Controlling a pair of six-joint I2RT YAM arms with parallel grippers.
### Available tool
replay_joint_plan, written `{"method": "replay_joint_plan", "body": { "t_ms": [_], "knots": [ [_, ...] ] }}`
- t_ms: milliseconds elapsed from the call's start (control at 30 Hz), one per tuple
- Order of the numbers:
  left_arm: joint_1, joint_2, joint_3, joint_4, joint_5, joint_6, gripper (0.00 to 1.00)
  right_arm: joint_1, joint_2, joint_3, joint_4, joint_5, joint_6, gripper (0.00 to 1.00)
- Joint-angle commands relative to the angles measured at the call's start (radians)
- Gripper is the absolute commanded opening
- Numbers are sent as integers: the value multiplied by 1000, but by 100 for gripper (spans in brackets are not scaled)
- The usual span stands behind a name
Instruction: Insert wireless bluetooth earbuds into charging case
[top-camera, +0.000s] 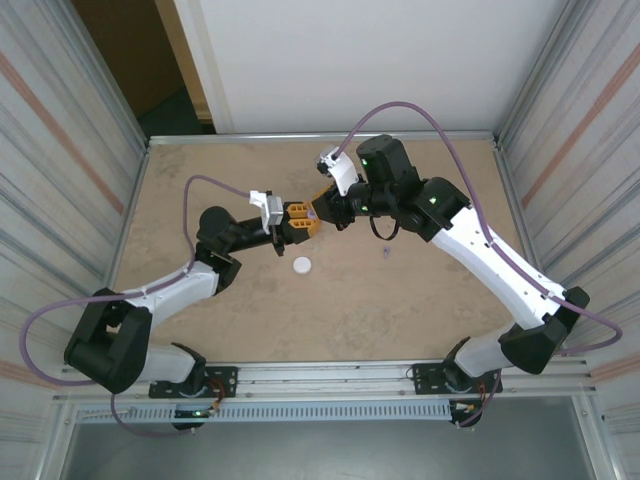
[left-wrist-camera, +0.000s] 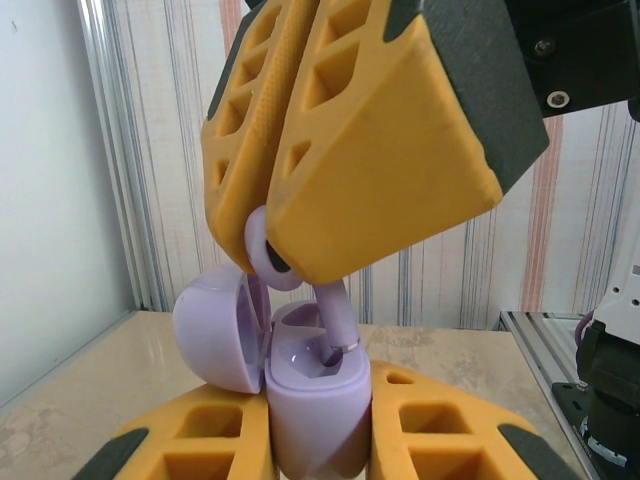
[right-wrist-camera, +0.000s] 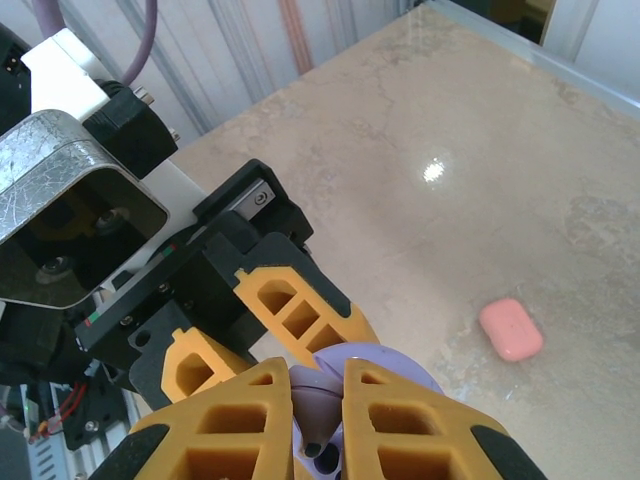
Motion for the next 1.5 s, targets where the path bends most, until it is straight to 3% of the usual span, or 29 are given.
{"method": "replay_joint_plan", "body": {
  "t_ms": [0, 867, 1200, 1467],
  "knots": [
    [9, -10, 27, 26, 3, -4, 0, 9, 0, -4, -22, 29, -25, 13],
    [8, -3, 36, 59, 20, -36, 0, 10, -28, -60, -4, 55, -53, 14],
    [8, -4, 35, 53, 20, -31, 0, 10, -31, -29, -6, 38, -25, 32],
    [8, -11, 28, 45, 7, -20, 0, 1, -81, -30, 15, 57, 31, 37]
  ]
}}
